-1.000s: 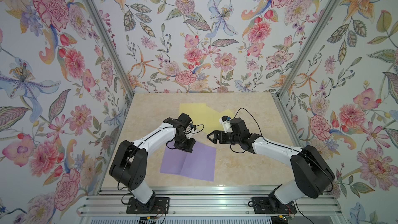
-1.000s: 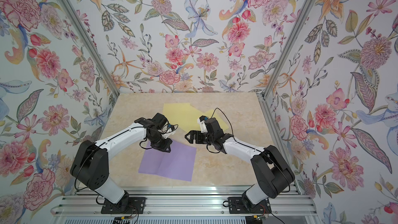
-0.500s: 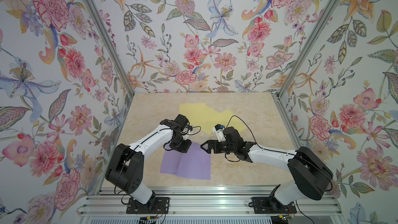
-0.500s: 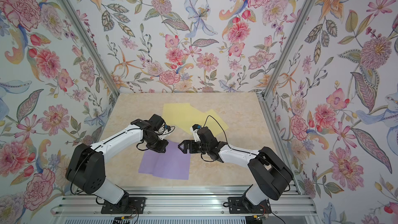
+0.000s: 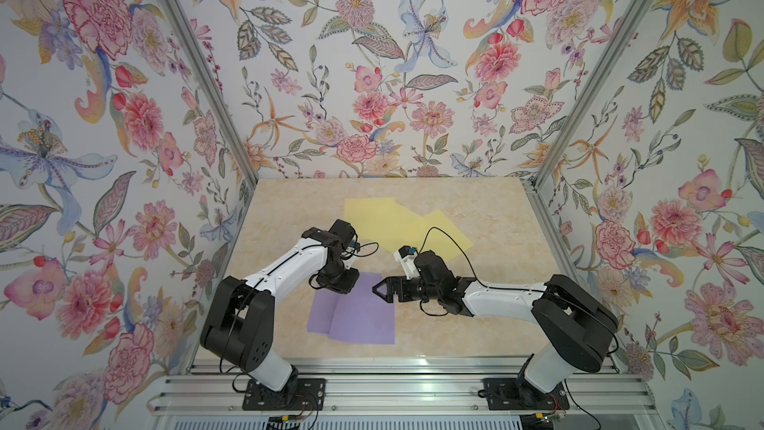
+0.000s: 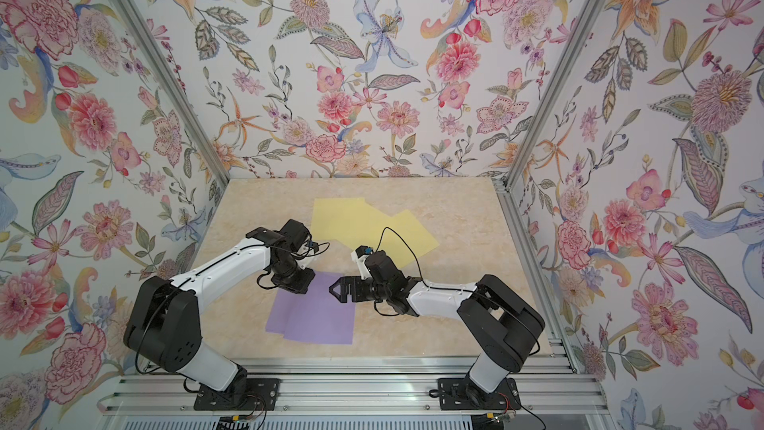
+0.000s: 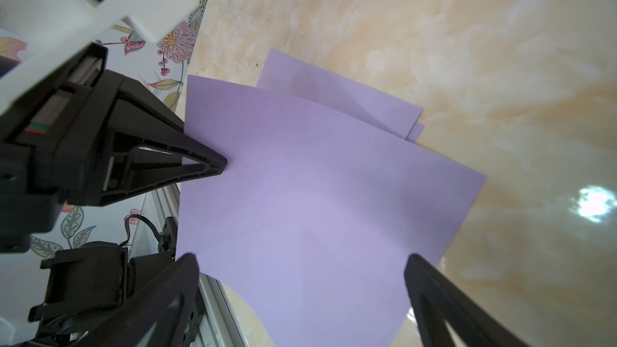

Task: Sort the scattered colored papers by color
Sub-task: Place the colored paper.

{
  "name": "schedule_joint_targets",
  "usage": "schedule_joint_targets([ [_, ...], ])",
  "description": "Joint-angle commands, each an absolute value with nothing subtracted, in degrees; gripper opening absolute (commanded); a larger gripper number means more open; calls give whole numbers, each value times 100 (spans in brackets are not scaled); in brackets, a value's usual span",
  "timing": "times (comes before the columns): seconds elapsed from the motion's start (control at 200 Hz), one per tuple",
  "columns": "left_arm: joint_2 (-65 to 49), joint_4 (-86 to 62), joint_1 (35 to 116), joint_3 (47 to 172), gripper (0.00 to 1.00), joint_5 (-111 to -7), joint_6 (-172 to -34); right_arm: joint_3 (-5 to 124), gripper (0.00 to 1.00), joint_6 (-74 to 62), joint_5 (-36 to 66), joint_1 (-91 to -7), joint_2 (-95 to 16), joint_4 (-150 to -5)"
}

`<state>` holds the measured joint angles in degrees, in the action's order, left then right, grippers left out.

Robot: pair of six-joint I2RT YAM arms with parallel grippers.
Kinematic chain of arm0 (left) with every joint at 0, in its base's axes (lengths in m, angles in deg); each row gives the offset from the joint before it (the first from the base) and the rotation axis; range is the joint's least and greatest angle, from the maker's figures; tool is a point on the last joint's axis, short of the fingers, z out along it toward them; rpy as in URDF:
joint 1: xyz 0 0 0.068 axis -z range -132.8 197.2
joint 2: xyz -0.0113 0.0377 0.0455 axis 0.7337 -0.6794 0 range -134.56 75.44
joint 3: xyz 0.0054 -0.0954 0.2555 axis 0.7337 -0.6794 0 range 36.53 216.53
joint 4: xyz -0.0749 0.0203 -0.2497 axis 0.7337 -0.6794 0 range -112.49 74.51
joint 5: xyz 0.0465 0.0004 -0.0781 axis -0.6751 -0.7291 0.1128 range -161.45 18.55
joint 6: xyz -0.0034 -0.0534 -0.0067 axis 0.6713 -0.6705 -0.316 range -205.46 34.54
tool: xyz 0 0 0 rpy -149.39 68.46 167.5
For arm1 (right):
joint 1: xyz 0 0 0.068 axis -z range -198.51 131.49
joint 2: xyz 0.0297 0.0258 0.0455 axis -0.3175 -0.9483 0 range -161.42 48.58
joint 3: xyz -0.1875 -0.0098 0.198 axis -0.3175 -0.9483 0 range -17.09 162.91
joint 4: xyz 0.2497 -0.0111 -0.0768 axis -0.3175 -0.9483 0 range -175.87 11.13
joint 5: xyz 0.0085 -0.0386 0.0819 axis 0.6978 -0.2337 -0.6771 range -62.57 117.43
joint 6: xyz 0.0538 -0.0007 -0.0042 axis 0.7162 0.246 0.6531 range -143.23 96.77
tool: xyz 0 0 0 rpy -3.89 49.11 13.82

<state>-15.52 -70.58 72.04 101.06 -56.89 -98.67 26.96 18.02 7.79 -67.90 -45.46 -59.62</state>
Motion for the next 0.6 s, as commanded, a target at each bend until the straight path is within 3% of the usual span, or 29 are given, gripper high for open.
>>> schedule_joint_targets([
  [0.0, -1604, -7233, 7094, 10270, 0, -5955, -9777, 2852, 100, 1789, 823, -6808, -4608, -5839],
  [0.595, -1825, -7218, 6981, 10467, 0, -6262, -9812, 3098, 100, 1746, 630, -6804, -4979, -5835],
])
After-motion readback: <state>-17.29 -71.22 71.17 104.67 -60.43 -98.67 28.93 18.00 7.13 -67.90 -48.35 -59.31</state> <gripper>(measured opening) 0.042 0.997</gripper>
